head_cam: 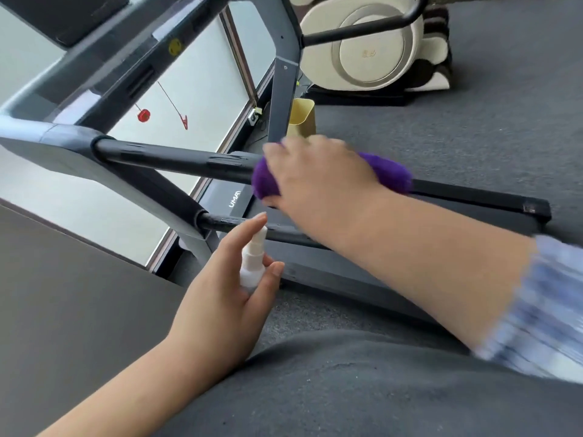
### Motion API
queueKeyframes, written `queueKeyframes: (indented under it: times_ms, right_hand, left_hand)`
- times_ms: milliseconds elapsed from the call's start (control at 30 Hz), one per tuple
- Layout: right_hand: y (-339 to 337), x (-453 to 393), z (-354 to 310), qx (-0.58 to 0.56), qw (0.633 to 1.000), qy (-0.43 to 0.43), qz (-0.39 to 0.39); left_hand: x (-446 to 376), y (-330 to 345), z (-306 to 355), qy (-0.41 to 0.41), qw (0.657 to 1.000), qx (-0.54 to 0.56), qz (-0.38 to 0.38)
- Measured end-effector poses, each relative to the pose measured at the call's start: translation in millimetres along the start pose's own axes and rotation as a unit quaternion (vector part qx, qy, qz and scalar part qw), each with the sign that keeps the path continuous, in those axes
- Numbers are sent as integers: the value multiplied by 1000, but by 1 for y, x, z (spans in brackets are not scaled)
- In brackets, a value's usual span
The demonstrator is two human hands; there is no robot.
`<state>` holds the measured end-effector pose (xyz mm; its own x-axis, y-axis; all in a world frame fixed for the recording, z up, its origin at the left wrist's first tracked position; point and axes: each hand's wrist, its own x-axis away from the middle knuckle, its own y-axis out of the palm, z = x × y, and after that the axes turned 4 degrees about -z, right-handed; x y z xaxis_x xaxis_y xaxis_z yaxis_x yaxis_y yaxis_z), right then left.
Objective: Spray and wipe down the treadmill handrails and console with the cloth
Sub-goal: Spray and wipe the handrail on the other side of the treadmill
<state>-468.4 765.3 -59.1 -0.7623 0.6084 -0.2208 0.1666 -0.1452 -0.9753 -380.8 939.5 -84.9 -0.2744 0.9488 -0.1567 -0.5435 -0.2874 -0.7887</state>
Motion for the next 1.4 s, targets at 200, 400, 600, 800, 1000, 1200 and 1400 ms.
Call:
queueKeyframes:
  times_ms: [200,400,600,800,1000,1200,1400]
  right_hand:
    - [-7,-35,-11,-76,995,-12,-69]
    - [12,35,48,-266,961,62,50]
    - [106,100,58,-407,855,112,300]
    - [140,123,59,-410,850,102,316]
    - [116,114,54,-383,869,114,291]
    - [90,90,66,-357,887,31,291]
    - [148,131,69,-460,840,98,271]
  left_hand:
    - [0,3,7,27,1000,-11,-8]
    - [11,2,-4,26,999,-18,4]
    - [14,6,-4,11,999,-31,0]
    - [6,16,17,20,998,-26,-56]
    - [-5,27,36,66,992,-60,-89]
    - [-13,43,53,93,985,-71,-130]
    - [-20,45,57,106,983,-75,-127]
